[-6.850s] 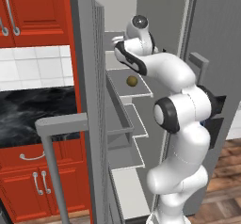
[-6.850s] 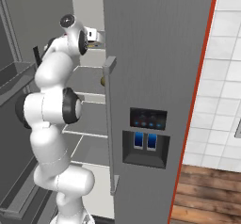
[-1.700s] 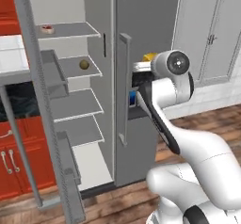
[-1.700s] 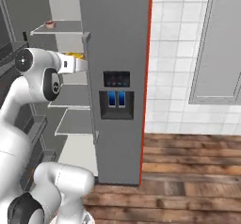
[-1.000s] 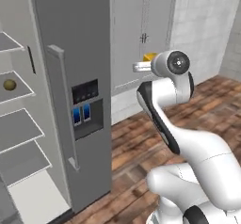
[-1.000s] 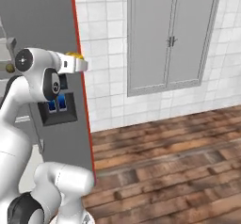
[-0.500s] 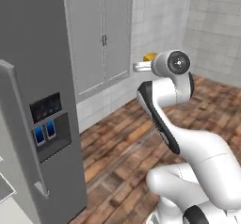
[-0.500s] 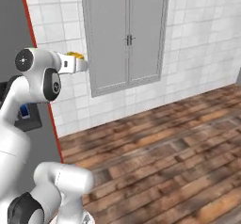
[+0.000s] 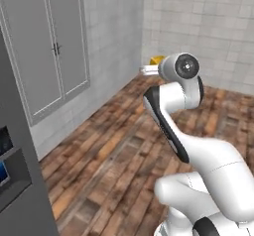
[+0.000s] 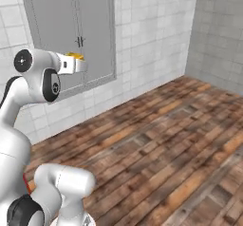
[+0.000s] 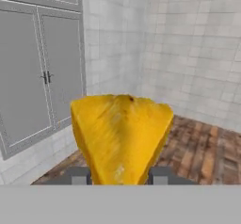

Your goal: Take the cheese, steak, and potato from the fridge and place them on the plate on the dining counter to create an appetizer plate.

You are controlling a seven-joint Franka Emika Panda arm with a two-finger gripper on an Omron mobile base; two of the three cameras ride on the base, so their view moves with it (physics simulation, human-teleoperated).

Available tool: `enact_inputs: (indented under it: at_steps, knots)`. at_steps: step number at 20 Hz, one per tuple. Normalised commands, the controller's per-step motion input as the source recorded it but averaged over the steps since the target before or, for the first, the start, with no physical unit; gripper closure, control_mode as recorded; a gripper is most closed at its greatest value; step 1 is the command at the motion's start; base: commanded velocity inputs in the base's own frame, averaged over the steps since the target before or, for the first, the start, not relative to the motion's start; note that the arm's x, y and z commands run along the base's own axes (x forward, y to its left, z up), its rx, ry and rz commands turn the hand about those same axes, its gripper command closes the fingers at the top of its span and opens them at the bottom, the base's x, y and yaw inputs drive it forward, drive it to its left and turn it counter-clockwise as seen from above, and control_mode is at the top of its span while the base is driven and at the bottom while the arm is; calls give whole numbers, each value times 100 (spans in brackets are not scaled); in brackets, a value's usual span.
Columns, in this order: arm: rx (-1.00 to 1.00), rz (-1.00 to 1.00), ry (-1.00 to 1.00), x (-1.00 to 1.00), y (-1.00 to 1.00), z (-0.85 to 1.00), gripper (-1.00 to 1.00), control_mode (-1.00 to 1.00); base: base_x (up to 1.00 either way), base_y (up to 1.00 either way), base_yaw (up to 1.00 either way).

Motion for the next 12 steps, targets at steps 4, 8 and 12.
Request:
enact_inputs:
  at_steps: [4,8,12]
  knots:
    - [0,0,0,0,0,0,100,100,63,-28,-42]
    - [0,0,0,0,0,0,100,100,80,-21,-41]
    - [0,0,0,0,0,0,100,100,85,-16,-41]
